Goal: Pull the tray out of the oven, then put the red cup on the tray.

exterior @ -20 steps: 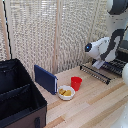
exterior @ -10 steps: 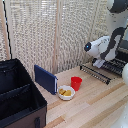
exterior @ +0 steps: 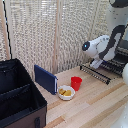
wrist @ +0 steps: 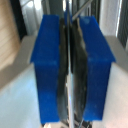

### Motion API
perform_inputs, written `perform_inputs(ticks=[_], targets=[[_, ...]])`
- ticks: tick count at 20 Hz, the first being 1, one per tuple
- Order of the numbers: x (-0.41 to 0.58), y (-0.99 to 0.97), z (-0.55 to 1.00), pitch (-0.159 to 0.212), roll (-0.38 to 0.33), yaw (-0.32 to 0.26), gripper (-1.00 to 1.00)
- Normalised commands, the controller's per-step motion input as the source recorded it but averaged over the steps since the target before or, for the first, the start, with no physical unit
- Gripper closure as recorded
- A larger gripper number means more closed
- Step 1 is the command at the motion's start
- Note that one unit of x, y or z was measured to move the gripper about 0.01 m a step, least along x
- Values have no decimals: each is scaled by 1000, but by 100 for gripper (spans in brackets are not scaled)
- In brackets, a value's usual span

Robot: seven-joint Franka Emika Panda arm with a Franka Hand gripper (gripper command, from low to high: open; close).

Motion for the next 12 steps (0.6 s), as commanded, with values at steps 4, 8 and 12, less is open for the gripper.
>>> perform_inputs(ticks=[4,8,12], targets=[[0,727,-109,2,1,46,100],[0,496,0,31,-12,5,100],[4,401,76,69,-53,0,100]])
